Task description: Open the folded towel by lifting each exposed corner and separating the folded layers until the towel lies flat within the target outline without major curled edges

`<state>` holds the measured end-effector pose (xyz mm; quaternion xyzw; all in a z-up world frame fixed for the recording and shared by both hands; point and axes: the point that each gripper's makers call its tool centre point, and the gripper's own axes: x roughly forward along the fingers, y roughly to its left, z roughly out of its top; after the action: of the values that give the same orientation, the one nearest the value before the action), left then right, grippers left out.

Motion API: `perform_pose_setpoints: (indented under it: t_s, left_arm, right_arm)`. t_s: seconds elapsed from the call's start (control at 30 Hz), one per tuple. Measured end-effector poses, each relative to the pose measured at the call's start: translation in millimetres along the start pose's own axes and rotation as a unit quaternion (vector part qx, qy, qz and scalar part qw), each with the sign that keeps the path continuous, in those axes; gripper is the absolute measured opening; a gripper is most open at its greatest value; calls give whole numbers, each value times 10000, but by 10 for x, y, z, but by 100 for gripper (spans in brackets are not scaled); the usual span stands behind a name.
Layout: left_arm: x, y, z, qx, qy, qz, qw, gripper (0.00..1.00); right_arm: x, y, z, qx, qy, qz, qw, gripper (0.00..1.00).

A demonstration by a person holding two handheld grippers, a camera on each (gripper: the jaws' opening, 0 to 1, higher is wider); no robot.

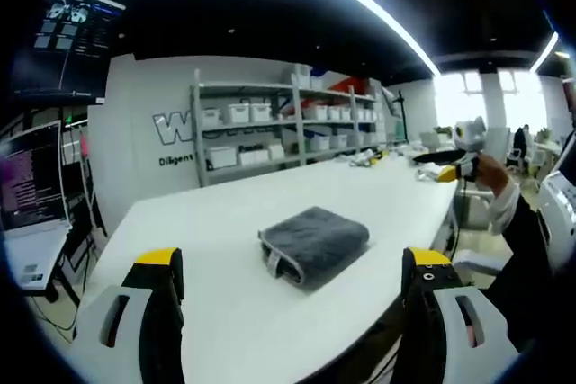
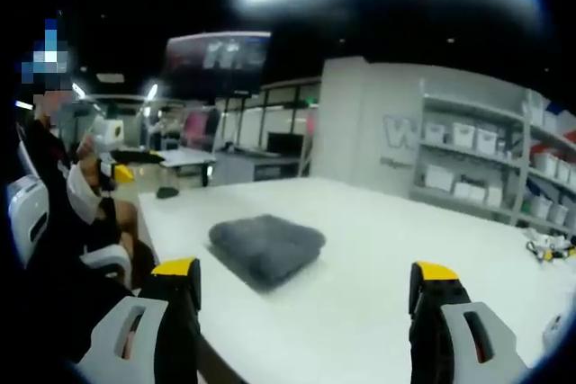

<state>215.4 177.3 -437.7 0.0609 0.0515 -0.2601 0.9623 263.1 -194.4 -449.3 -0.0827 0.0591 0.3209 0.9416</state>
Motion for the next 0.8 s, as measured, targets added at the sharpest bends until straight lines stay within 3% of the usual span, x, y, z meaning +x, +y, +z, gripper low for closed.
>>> perform_pose_setpoints:
  t_s: [0.27,0.47,0.8]
  left_arm:
    - [-14,47,3,28,44,111,9999,100]
    - [6,70,-32,-20,98,121,9999,100]
    - [-4,162,28,-63,53,264,9996,100]
  right_arm:
    - [21,5,-15,11,38,1,10000,98]
    - [19,-59,3,281,-62,-99,9995,99]
    - [77,-42,57,234,-130,-64,9996,94]
